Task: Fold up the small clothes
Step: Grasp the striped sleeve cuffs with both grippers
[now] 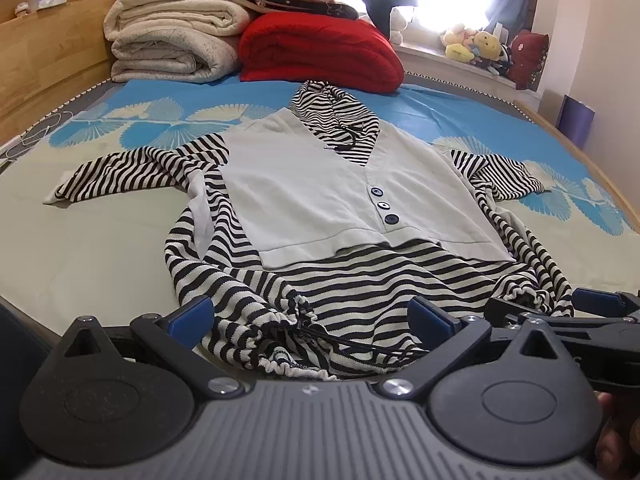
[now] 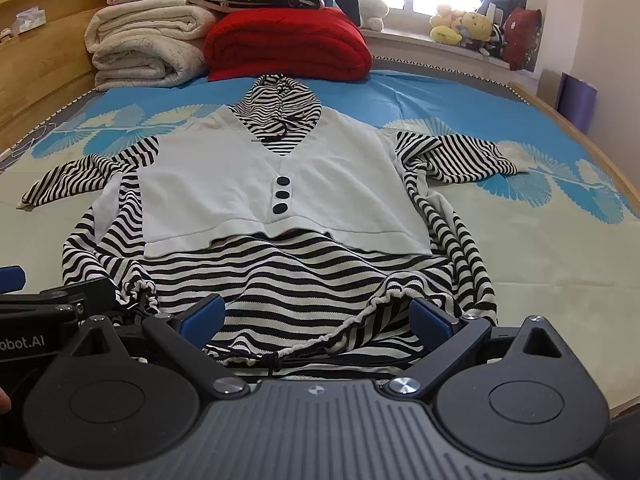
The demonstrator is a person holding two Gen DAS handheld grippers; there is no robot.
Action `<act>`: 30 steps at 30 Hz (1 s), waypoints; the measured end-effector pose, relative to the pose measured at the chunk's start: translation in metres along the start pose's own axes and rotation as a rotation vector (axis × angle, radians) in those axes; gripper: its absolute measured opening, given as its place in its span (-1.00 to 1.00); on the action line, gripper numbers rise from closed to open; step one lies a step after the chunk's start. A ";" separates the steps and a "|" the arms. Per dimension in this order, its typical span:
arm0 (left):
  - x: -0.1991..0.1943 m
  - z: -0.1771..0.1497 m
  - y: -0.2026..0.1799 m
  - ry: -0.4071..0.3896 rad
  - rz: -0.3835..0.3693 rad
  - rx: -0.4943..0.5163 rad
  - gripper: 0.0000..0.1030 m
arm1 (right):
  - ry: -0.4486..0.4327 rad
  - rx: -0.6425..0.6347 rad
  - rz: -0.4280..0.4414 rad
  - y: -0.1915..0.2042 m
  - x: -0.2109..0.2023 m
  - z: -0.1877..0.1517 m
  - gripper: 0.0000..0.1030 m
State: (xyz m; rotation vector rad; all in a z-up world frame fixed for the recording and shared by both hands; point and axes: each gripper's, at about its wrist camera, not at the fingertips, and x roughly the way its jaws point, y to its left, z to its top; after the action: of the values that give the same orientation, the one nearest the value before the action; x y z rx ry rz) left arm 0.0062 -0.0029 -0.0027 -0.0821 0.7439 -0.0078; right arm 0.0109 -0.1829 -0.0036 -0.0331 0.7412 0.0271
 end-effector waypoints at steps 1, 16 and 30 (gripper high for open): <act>0.000 0.000 0.000 0.000 -0.001 0.000 0.99 | 0.003 0.002 0.000 0.000 0.001 0.000 0.90; 0.085 0.060 0.097 0.088 0.097 -0.195 0.53 | 0.089 0.099 -0.129 -0.109 0.062 0.055 0.01; 0.105 0.028 0.143 0.436 0.243 -0.096 -0.91 | 0.435 0.237 -0.182 -0.144 0.122 0.027 -0.74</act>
State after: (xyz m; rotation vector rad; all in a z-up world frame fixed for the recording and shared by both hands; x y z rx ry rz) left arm 0.0994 0.1377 -0.0641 -0.0820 1.1868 0.2489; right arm 0.1247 -0.3242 -0.0633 0.1237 1.1690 -0.2486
